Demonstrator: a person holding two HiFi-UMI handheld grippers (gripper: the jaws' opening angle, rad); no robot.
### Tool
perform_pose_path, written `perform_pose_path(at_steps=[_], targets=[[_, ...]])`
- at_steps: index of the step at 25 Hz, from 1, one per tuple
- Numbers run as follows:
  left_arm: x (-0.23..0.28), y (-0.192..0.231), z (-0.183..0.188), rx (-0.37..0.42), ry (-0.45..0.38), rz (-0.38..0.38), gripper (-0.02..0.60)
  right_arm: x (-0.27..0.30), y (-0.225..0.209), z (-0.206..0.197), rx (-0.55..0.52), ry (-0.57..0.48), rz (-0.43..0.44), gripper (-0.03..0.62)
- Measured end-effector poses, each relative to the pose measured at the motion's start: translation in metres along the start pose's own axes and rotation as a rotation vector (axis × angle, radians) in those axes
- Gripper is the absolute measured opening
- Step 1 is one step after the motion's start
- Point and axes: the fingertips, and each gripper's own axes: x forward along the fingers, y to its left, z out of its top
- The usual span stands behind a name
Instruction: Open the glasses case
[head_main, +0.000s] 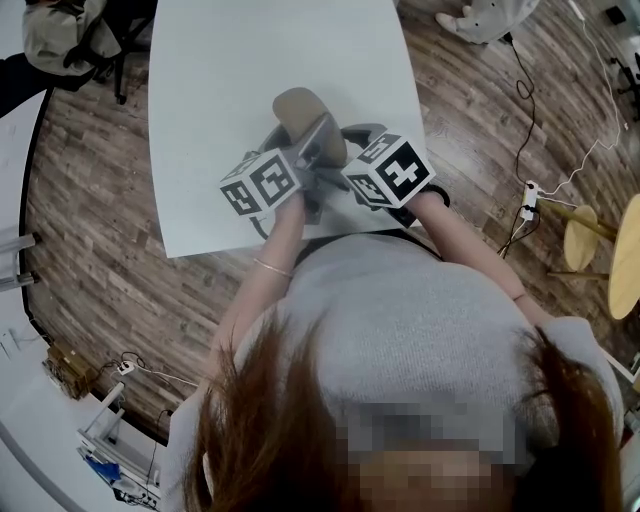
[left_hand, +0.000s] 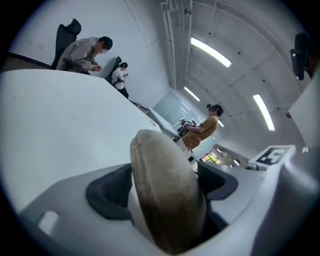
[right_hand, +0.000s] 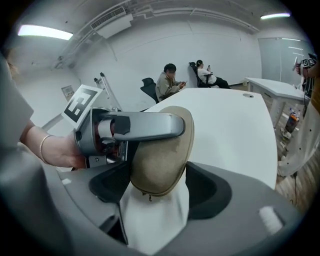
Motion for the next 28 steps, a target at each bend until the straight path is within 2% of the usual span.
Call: perform_pose_path(at_steps=[6, 9, 10, 17, 21, 24, 26, 28], targets=[[-0.003, 0.02, -0.012, 0.004, 0.04, 0.07, 0.411, 0.011, -0.001, -0.019, -0.006, 0.076, -0.027, 0.348], [-0.008, 0.029, -0.011, 0.058, 0.045, 0.146, 0.39, 0.014, 0.001, -0.034, -0.02, 0.12, -0.032, 0.353], [-0.01, 0.032, -0.01, 0.077, 0.041, 0.161, 0.346, 0.013, 0.001, -0.035, -0.017, 0.116, -0.03, 0.352], [-0.016, 0.032, -0.005, 0.114, 0.004, 0.141, 0.289, 0.009, 0.004, -0.036, 0.013, 0.114, -0.014, 0.351], [-0.03, 0.036, 0.0, 0.113, -0.057, 0.141, 0.189, -0.005, 0.006, -0.036, -0.008, 0.108, 0.003, 0.354], [-0.045, 0.038, 0.004, 0.126, -0.104, 0.169, 0.122, -0.022, -0.006, -0.039, -0.035, 0.096, -0.036, 0.341], [-0.058, 0.038, 0.01, 0.114, -0.163, 0.179, 0.004, -0.034, -0.02, -0.032, -0.033, 0.04, -0.075, 0.282], [-0.067, 0.032, 0.013, 0.09, -0.211, 0.171, 0.003, -0.048, -0.031, -0.015, -0.031, -0.056, -0.11, 0.208]])
